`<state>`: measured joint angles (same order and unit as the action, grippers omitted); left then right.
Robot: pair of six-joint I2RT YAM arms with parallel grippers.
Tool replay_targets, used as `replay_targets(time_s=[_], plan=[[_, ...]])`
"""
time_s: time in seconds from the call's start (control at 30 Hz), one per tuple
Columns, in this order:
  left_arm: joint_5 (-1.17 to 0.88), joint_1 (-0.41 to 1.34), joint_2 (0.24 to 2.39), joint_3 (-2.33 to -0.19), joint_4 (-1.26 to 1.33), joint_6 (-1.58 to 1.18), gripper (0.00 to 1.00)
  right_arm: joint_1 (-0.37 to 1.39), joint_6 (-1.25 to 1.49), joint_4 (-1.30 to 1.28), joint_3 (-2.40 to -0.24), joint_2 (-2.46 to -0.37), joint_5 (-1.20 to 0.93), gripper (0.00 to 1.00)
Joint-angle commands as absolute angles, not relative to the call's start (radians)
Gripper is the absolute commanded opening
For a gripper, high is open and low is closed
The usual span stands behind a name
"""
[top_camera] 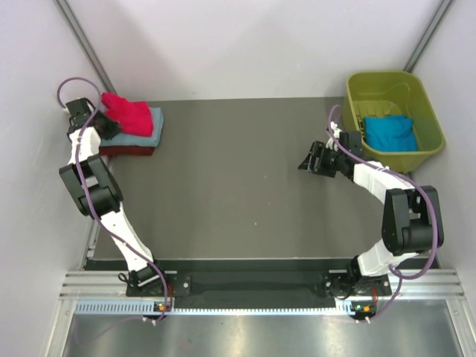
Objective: Fold and stack the t-shirts
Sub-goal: Neatly place the folded tshirt to the corner
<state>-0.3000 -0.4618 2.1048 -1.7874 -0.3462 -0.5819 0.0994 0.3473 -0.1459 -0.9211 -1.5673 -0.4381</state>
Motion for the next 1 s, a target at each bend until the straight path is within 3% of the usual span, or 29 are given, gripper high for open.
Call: replay_targets(time_s=[0.0,0.23,0.37,0.53,0.67,0.8,0.9,0.93,0.97], plan=[[-0.37,-0.479,1.968,-1.738,-0.302,-0.614,0.0,0.075,0.334,-0.11,-0.91,-1.52,-0.437,0.67],[-0.344,-0.486,1.853,-1.623,-0.322,-0.629,0.02,0.069,0.348,-0.094,-0.923,-1.545,-0.446,0.67],[-0.336,-0.488,1.868,-1.621,-0.336,-0.612,0.41,0.069,0.359,-0.086,-0.94,-1.565,-0.451,0.67],[-0.345,-0.477,1.867,-1.658,-0.342,-0.58,0.57,0.069,0.359,-0.086,-0.948,-1.566,-0.453,0.67],[-0.419,-0.46,1.813,-1.666,-0.344,-0.565,0.6,0.066,0.351,-0.094,-0.942,-1.546,-0.448,0.67],[-0.44,-0.329,1.767,-1.742,-0.391,-0.404,0.6,0.052,0.312,-0.113,-1.014,-1.5,-0.395,0.7],[-0.361,-0.182,1.75,-1.821,-0.504,-0.199,0.63,0.049,0.209,-0.146,-1.139,-1.467,-0.274,0.8],[-0.282,-0.143,1.741,-1.825,-0.529,-0.168,0.87,0.049,0.181,-0.176,-1.208,-1.468,-0.246,0.82],[-0.246,-0.109,1.721,-1.822,-0.531,-0.143,0.94,0.048,0.152,-0.19,-1.239,-1.47,-0.218,0.83]])
